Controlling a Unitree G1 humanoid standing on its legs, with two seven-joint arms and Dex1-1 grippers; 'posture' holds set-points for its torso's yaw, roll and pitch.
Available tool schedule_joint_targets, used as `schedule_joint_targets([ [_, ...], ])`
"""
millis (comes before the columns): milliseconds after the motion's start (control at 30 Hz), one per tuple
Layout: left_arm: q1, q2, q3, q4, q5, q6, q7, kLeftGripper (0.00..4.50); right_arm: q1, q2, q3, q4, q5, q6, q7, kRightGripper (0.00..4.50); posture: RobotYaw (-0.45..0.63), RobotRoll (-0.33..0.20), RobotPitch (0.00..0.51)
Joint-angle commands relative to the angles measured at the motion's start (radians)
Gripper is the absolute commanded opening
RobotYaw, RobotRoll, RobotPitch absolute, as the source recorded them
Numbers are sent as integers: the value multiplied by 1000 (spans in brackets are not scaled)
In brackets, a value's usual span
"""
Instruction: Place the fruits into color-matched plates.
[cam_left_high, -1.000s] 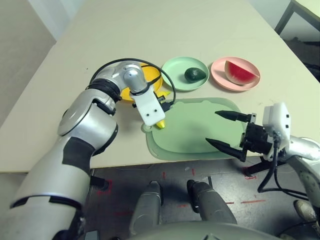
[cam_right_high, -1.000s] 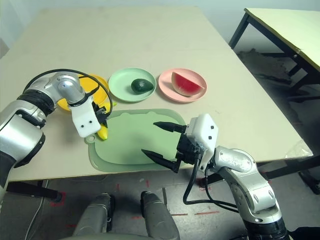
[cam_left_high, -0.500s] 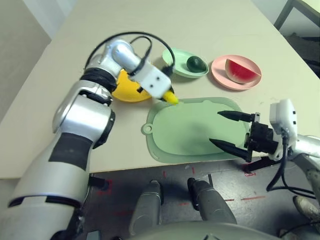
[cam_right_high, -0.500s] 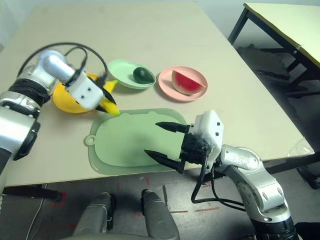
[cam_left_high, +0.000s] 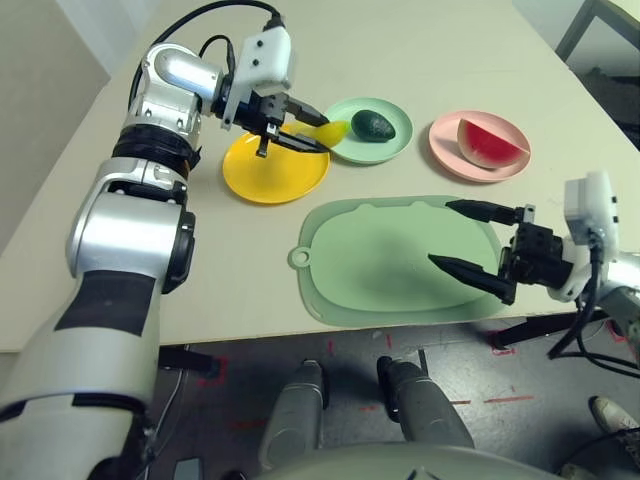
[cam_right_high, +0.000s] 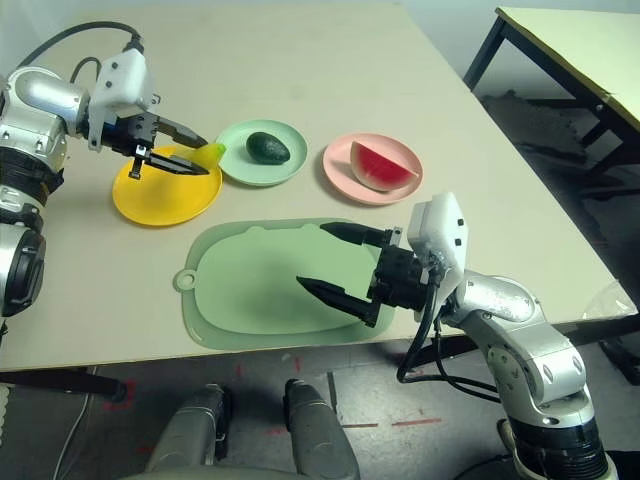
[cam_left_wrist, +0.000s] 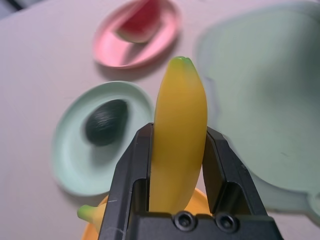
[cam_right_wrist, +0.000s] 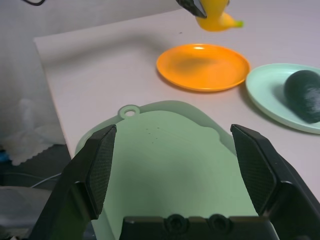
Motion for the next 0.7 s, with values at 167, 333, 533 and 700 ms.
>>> schedule_joint_targets([
  [167, 137, 10, 70, 38, 36, 45, 244, 1438, 28, -23, -110, 41, 49, 33, -18, 4500, -133, 0, 146],
  [333, 221, 14, 25, 60, 129, -20, 326, 1438, 32, -37, -145, 88, 59, 34, -2, 4500, -122, 0, 147],
  [533, 237, 4, -17, 97, 222, -59, 406, 2731, 12, -31, -141, 98, 73, 43, -8, 4500, -131, 0, 151],
  [700, 229, 10, -11, 107, 242, -60, 411, 4474, 5, -29, -141, 91, 95, 60, -12, 4500, -131, 0, 151],
])
